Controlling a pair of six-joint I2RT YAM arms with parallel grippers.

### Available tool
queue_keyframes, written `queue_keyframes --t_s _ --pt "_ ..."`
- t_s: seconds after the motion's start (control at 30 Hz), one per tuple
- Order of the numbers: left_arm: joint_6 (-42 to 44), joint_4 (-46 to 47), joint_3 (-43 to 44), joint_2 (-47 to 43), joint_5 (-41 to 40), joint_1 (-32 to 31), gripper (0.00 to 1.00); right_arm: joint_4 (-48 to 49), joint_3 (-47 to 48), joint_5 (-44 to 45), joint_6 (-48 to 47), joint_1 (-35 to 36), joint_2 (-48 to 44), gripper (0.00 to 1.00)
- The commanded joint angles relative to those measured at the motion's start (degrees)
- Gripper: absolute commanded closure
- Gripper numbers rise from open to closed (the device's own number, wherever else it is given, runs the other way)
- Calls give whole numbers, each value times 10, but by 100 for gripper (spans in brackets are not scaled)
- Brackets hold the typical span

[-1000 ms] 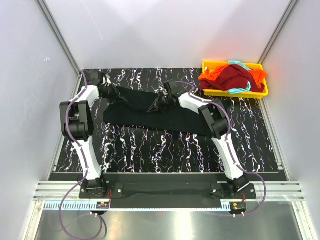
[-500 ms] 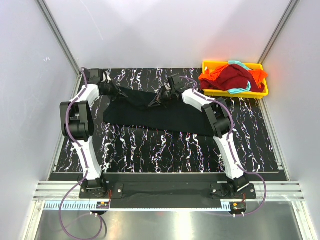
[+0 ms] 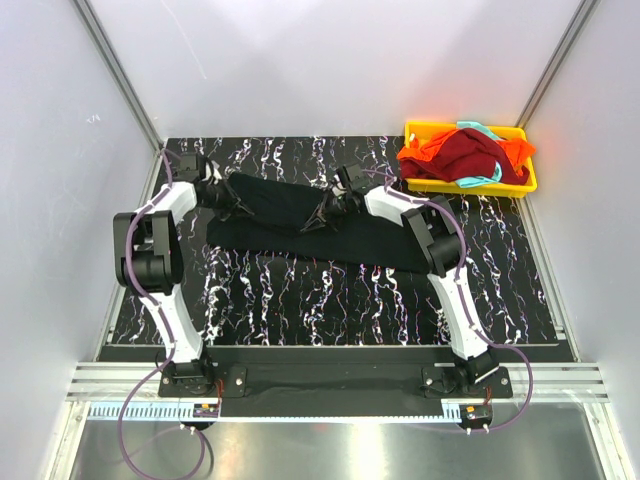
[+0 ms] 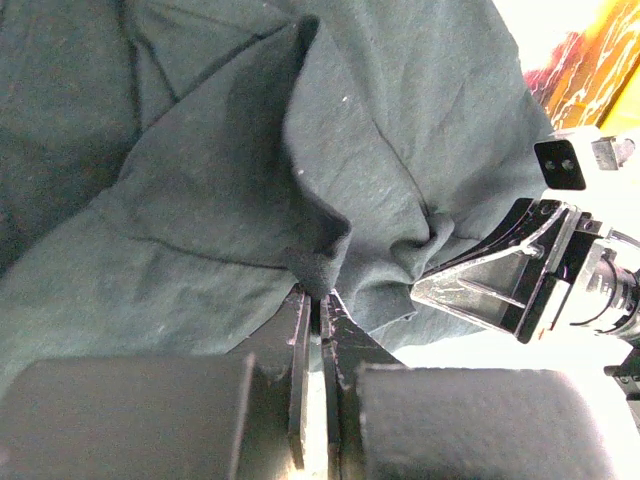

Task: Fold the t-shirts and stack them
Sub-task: Fold the tshirt

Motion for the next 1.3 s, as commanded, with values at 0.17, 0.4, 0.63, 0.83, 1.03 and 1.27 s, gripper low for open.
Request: queue_keyframes --t_s 0.17,0.4,0.63,0.83,1.03,1.27 --pt "31 -15 -22 -43 -29 12 99 -11 -10 -26 -24 14 -58 100" --pt "38 -29 -29 -51 -58 17 77 -20 -20 -27 -27 20 -59 99" --pt "74 -69 3 -93 -111 16 63 -186 45 62 -205 -1 -81 64" --pt "73 -62 79 -39 -66 -7 64 -296 223 90 -255 -2 -9 56" --pt "25 -5 126 44 -8 -26 68 -304 368 43 -201 10 74 59" --pt "-7 36 139 119 9 -27 70 -303 427 -13 -159 21 150 66"
